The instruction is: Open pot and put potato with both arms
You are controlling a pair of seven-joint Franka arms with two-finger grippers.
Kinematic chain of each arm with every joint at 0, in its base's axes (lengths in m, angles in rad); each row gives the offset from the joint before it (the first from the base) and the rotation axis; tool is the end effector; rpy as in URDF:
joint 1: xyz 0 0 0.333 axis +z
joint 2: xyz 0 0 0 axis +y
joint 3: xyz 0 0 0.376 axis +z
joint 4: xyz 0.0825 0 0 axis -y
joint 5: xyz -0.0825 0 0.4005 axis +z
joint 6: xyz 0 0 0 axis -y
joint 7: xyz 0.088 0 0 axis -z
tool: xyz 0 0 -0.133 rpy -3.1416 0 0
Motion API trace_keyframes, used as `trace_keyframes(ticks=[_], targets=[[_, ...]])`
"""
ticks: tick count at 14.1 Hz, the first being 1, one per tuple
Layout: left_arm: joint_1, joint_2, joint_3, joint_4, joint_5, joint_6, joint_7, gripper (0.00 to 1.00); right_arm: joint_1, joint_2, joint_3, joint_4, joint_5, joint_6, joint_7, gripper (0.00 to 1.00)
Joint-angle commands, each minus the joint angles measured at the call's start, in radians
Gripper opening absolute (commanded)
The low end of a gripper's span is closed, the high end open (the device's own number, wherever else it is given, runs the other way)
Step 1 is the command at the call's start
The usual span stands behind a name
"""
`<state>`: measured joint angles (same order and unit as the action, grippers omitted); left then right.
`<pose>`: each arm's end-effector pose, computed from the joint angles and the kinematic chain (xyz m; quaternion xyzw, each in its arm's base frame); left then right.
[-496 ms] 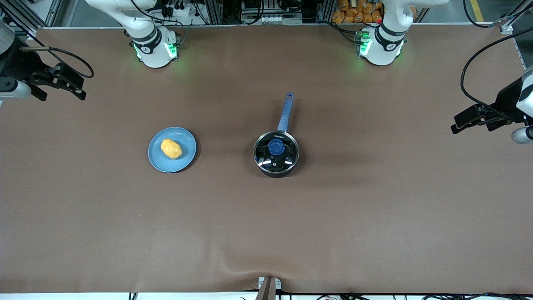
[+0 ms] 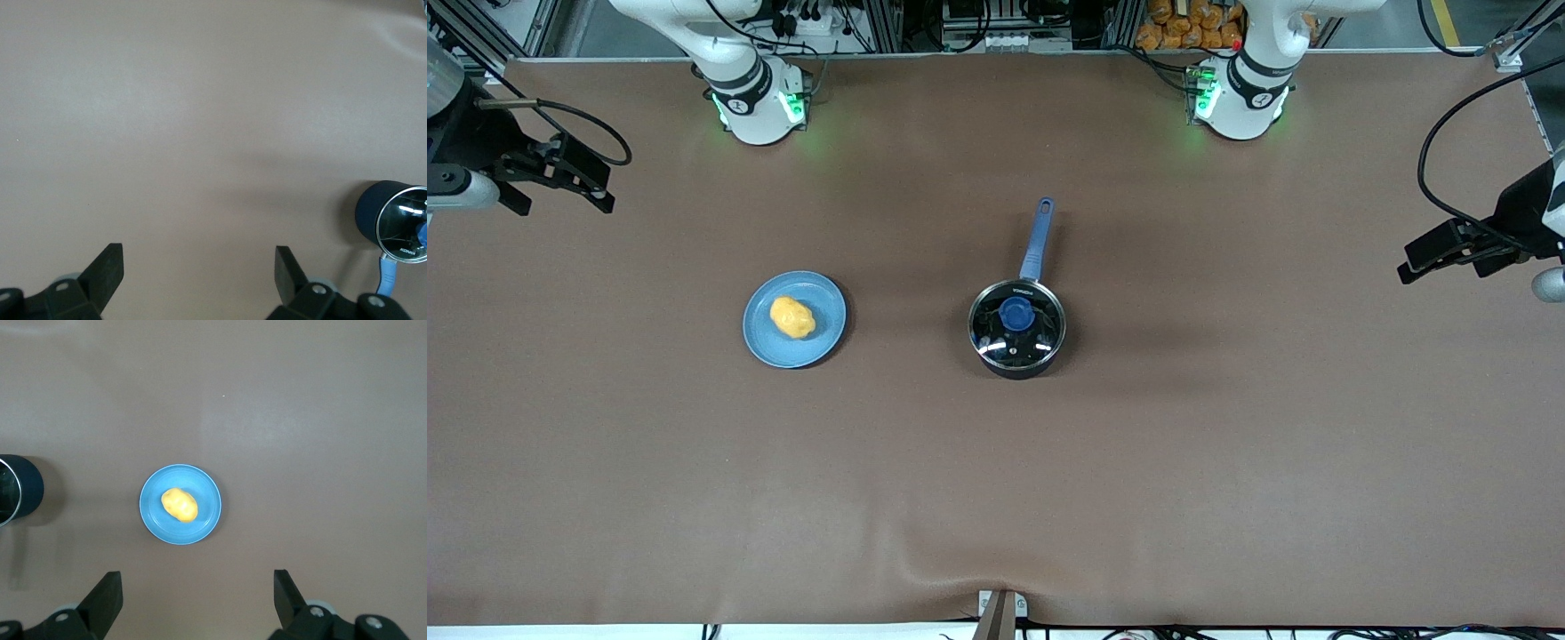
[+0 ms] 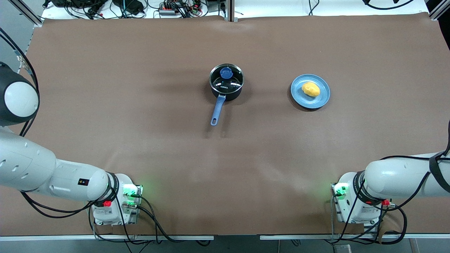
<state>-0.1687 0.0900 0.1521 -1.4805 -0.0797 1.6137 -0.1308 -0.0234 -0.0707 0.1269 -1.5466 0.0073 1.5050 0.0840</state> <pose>0.6094 -0.0251 0.6545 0.9976 0.0574 0.0196 0.0346 0.5353 0.0598 0.7033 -0.9998 -0.0099 -0.0143 0.0005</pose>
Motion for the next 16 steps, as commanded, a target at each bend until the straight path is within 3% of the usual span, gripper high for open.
trace_keyframes(ticks=[1,9,16], targets=[[-0.012,-0.027,0.015,-0.030,0.001,-0.003,0.002,1.00,-0.021,-0.015,0.017,-0.010,0.006,0.001,-0.012,1.00],[-0.006,-0.027,0.012,-0.026,-0.005,-0.017,0.005,1.00,-0.001,0.051,0.019,-0.010,0.006,-0.015,-0.010,1.00],[-0.002,-0.027,0.009,-0.026,-0.012,-0.018,0.003,1.00,0.006,0.051,0.017,-0.010,0.006,-0.040,-0.004,1.00]])
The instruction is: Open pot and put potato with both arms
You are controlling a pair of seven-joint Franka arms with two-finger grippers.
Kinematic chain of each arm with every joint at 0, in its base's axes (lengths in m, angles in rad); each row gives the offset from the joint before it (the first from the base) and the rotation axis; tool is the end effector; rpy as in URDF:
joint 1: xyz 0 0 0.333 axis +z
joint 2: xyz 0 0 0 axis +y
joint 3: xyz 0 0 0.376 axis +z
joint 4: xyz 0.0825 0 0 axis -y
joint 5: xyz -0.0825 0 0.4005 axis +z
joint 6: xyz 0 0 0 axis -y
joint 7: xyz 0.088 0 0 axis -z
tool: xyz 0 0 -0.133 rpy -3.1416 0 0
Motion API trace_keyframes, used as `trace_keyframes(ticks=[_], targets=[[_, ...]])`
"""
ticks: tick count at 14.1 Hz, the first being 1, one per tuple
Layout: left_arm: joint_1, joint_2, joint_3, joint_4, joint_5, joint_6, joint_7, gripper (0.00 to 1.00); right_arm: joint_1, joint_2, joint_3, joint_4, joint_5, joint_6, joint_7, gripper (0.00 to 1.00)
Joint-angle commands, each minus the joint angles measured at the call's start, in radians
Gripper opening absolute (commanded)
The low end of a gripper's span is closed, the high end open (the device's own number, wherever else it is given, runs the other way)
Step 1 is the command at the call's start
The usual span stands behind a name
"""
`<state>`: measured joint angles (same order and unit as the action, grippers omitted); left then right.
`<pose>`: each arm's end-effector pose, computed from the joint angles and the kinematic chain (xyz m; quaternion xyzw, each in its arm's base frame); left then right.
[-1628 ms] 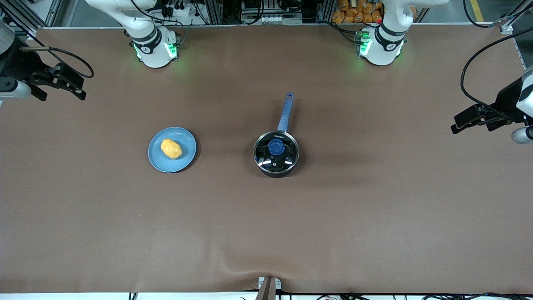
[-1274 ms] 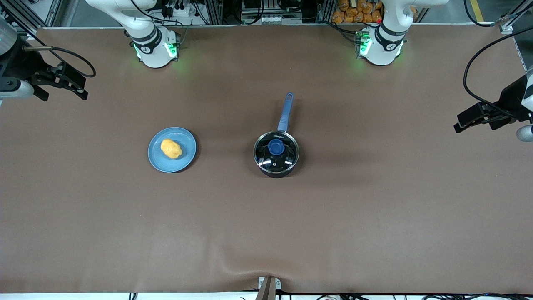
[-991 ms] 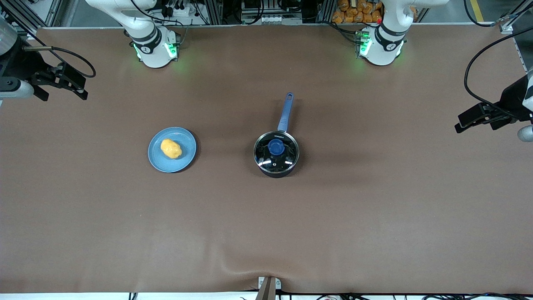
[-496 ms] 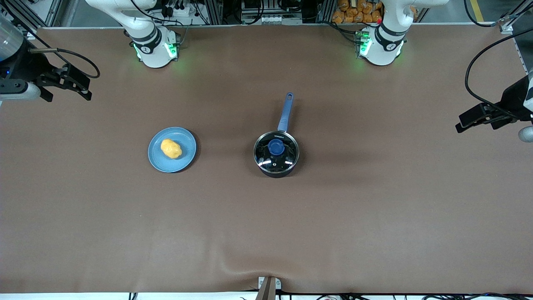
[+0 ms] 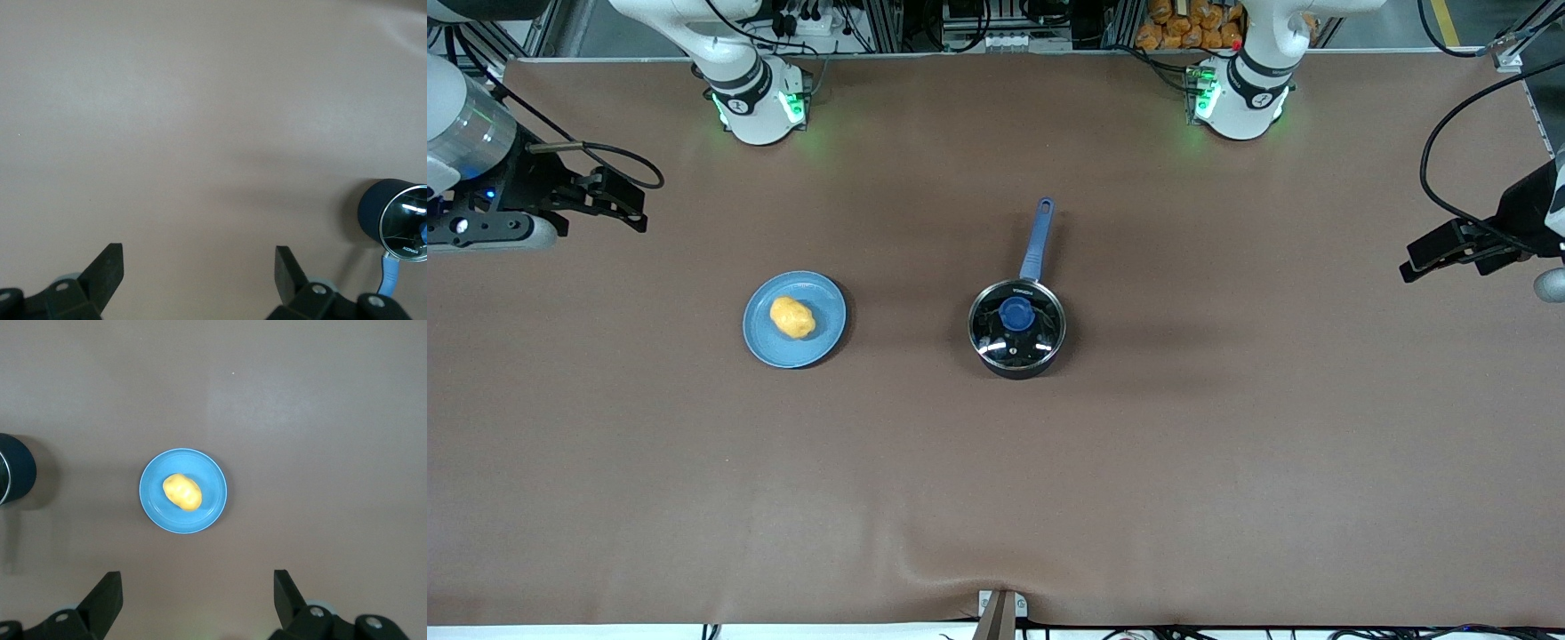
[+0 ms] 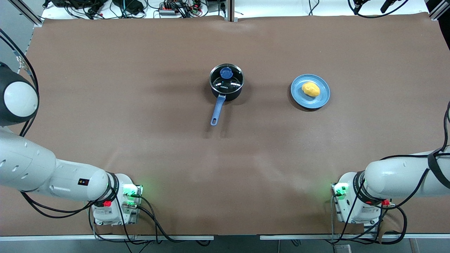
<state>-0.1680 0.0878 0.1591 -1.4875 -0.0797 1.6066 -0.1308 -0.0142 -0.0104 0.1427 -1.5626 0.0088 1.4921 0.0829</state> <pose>0.6076 -0.0205 0.6517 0.9974 0.0612 0.0138 0.0339 0.5526 0.0731 0.6617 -0.9993 -0.0230 0.0303 0.0005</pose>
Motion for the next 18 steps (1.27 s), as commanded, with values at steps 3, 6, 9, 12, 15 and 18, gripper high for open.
trace_keyframes(ticks=[3,6,9,12,15,18], targets=[[-0.010,-0.020,0.000,-0.019,-0.012,-0.011,-0.003,1.00,-0.001,-0.011,0.000,0.007,0.007,-0.033,-0.003,1.00],[-0.010,-0.020,-0.001,-0.022,-0.012,-0.011,0.000,1.00,-0.003,-0.013,0.000,0.009,0.013,-0.035,-0.002,1.00],[-0.016,-0.016,-0.003,-0.019,-0.020,-0.011,-0.004,1.00,-0.009,-0.013,-0.003,0.007,0.020,-0.052,-0.002,1.00],[-0.077,0.030,-0.059,-0.016,-0.065,0.015,-0.166,1.00,-0.009,-0.013,-0.003,0.007,0.020,-0.050,-0.003,1.00],[-0.183,0.105,-0.115,-0.014,-0.058,0.102,-0.378,1.00,-0.012,-0.013,-0.003,0.009,0.020,-0.046,-0.005,1.00],[-0.292,0.206,-0.113,-0.010,-0.058,0.173,-0.487,1.00,-0.012,-0.008,-0.003,0.012,0.022,-0.018,-0.008,1.00]])
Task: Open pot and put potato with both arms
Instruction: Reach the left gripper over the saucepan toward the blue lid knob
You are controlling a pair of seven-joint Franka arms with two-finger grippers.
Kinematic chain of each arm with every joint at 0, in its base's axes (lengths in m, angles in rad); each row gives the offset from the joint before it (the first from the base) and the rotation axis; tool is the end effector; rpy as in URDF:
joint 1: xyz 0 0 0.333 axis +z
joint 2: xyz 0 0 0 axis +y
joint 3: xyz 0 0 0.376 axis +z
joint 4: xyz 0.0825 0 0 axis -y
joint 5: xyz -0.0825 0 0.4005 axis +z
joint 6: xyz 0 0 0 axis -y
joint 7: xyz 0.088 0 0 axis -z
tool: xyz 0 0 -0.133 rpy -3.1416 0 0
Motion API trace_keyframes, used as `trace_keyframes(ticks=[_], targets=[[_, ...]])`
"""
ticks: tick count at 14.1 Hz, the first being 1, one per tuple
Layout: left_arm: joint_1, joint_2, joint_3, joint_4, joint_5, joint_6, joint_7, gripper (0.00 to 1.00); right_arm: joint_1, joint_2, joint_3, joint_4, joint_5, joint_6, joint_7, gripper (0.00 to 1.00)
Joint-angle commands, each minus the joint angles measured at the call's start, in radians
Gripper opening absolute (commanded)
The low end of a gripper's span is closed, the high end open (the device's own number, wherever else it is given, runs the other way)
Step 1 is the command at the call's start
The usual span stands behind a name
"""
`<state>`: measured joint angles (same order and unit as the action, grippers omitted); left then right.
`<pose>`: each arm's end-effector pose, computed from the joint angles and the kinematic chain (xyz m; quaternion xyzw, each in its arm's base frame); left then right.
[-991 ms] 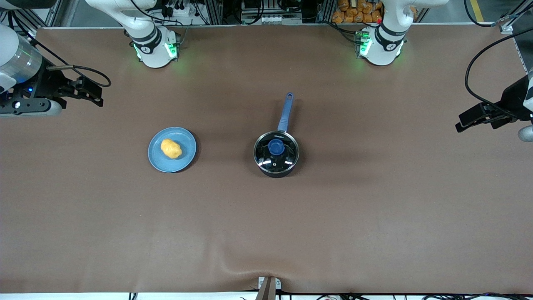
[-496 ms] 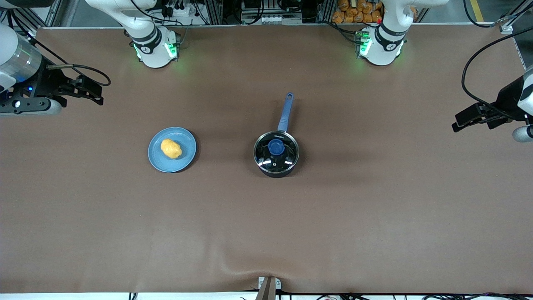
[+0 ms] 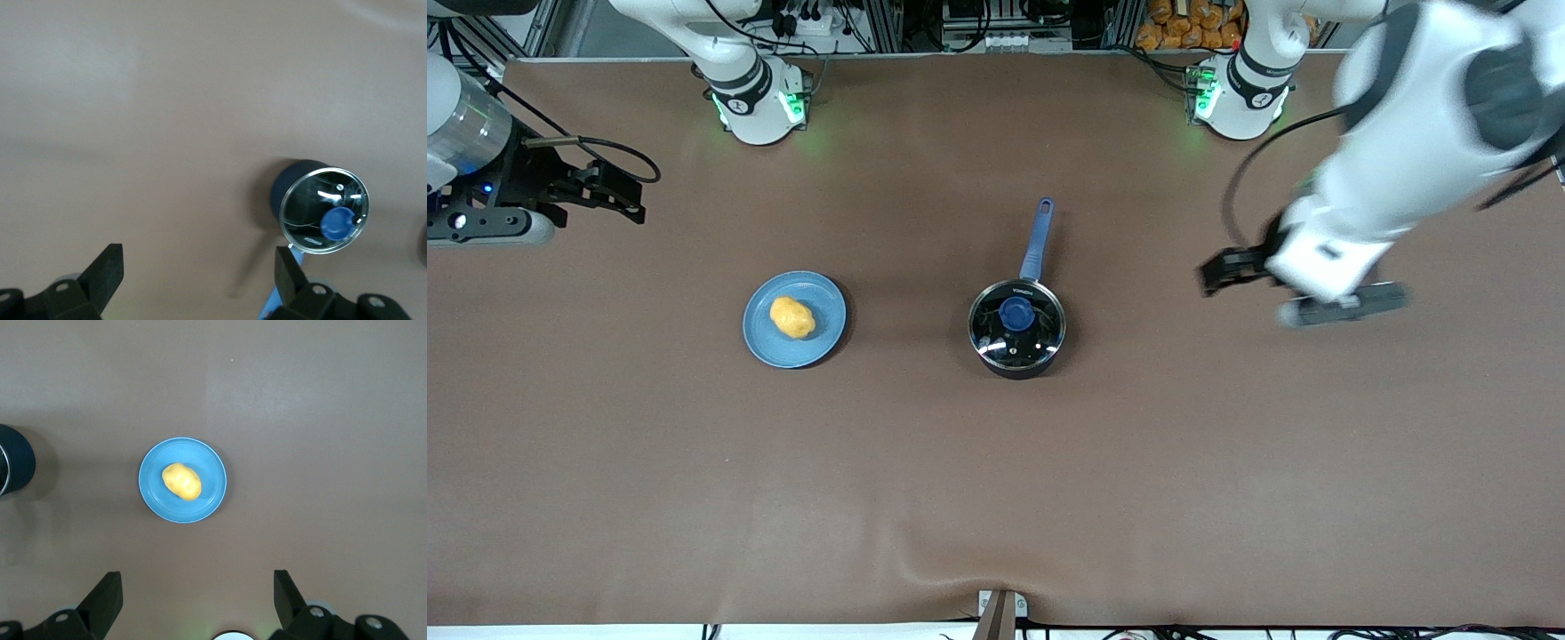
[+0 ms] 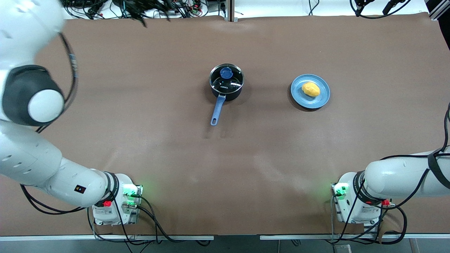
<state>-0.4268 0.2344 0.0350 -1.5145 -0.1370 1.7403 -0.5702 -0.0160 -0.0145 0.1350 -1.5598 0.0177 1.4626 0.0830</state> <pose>0.6061 -0.2702 0.5571 0.9929 0.1002 -0.0330 0.0542 0.5478 0.0687 0.6630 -0.9989 -0.0185 0.0420 0.0036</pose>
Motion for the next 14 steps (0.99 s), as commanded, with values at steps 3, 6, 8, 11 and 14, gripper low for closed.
trace_keyframes(ticks=[3,6,8,11,14], targets=[[-0.093,0.141,0.011,0.020,-0.001,0.131,-0.153,1.00,-0.010,-0.004,0.005,0.006,0.013,0.007,-0.008,1.00],[-0.148,0.207,0.013,0.022,-0.001,0.221,-0.276,1.00,-0.010,-0.004,0.005,0.006,0.013,0.013,-0.003,1.00],[-0.194,0.249,0.013,0.039,0.000,0.260,-0.348,1.00,-0.009,-0.004,0.005,0.006,0.013,0.016,0.000,1.00],[-0.253,0.316,0.014,0.086,-0.001,0.265,-0.404,1.00,-0.006,-0.004,0.005,0.009,0.015,0.024,0.001,1.00],[-0.296,0.345,0.014,0.089,-0.001,0.269,-0.416,1.00,-0.009,-0.002,0.005,0.007,0.016,0.031,0.001,1.00]])
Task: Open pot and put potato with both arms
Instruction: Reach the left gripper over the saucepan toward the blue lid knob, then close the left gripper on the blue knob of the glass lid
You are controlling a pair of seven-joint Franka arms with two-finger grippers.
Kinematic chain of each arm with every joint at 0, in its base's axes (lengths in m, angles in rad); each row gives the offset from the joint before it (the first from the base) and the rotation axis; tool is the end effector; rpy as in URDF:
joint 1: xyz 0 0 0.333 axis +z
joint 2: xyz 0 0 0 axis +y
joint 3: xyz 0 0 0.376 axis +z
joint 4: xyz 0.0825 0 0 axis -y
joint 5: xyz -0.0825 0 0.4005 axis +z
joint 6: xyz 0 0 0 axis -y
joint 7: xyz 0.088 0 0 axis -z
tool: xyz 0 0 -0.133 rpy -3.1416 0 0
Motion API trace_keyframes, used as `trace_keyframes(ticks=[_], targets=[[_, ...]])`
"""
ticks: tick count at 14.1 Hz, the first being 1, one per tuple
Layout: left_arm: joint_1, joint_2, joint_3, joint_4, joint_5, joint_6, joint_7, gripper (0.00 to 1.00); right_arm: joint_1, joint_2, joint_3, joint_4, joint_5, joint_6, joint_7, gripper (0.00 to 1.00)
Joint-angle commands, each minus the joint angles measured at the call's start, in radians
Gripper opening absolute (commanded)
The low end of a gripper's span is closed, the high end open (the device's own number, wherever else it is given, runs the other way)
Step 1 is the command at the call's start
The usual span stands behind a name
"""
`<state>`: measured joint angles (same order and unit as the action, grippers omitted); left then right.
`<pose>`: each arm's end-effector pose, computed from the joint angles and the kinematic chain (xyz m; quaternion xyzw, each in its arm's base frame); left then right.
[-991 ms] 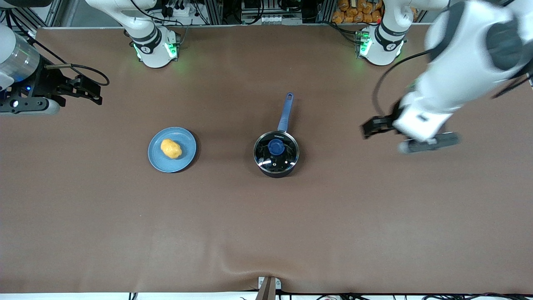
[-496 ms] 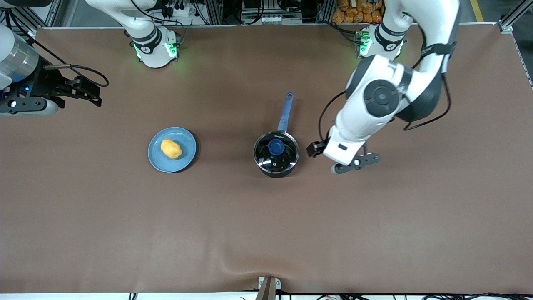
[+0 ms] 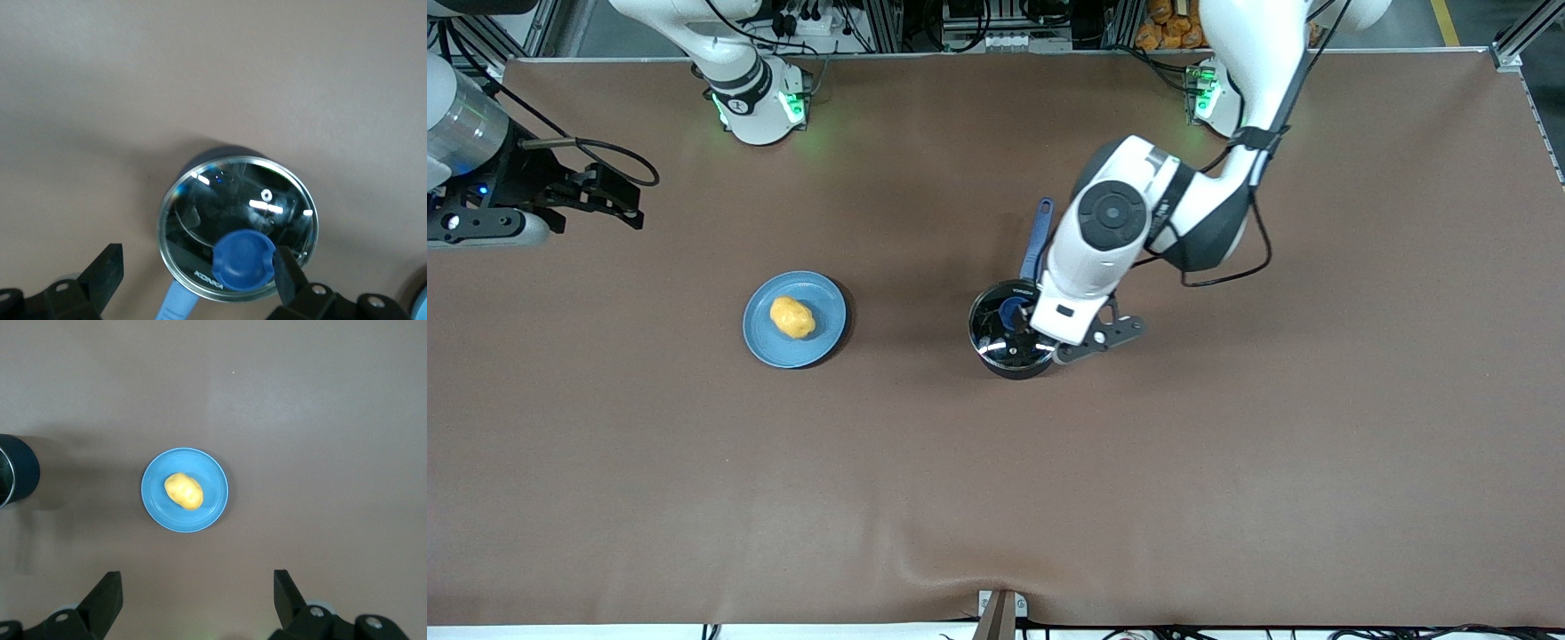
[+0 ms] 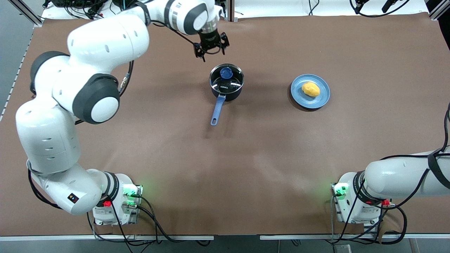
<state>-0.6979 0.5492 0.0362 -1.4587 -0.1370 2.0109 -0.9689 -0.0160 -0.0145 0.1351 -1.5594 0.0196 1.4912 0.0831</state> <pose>0.5841 -0.4756 0.3838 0.9825 0.1788 -0.0370 0.0373 0.5517 0.0694 0.6654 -0.9994 -0.0185 0.0277 0.0060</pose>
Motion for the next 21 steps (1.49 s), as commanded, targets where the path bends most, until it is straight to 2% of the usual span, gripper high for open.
trace_keyframes(ticks=[1,7,19,20,21], targets=[[-0.035,0.052,0.013,0.034,-0.001,0.014,-0.025,1.00,-0.009,-0.004,0.005,0.005,0.014,0.001,0.001,1.00],[-0.103,0.130,0.021,0.034,0.007,0.104,-0.082,1.00,-0.009,-0.002,0.005,0.004,0.014,-0.002,0.001,1.00],[-0.121,0.152,0.018,0.026,0.071,0.111,-0.083,1.00,-0.005,-0.002,0.005,-0.002,0.014,-0.006,0.001,1.00],[-0.121,0.152,0.018,0.024,0.071,0.111,-0.082,0.99,-0.005,-0.002,0.005,-0.002,0.014,-0.006,0.003,1.00],[-0.118,0.152,0.018,0.026,0.071,0.111,-0.082,0.89,-0.005,-0.004,0.005,-0.002,0.014,-0.008,0.003,1.00]])
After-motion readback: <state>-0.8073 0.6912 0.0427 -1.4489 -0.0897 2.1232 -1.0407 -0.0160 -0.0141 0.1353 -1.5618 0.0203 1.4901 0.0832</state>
